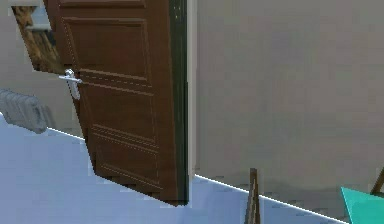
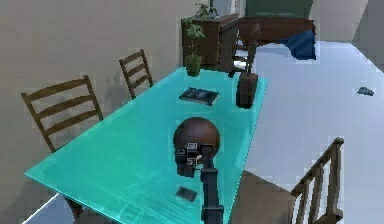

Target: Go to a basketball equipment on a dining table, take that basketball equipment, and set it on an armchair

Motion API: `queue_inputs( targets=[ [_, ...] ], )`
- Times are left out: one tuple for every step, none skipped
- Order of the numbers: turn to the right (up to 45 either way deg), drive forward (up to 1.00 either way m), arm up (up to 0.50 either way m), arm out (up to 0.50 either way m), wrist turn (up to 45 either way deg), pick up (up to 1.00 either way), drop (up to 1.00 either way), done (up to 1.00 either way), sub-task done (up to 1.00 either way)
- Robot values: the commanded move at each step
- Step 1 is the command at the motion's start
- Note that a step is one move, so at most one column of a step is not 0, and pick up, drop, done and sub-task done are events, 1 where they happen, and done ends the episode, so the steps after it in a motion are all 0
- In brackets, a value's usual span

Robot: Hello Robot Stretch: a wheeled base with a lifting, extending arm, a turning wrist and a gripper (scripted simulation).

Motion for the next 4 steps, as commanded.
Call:
queue_inputs(
  targets=[
    [0.0, 0.0, 0.0, 0.0, 0.0, 1.0, 0.0, 0.0, 0.0],
    [0.0, 0.0, 0.1, 0.0, 0.0, 0.0, 0.0, 0.0, 0.0],
    [0.0, 0.0, 0.2, 0.0, 0.0, 0.0, 0.0, 0.0, 0.0],
    [0.0, 0.0, 0.0, 0.0, -45.0, 0.0, 0.0, 0.0, 0.0]
  ],
)
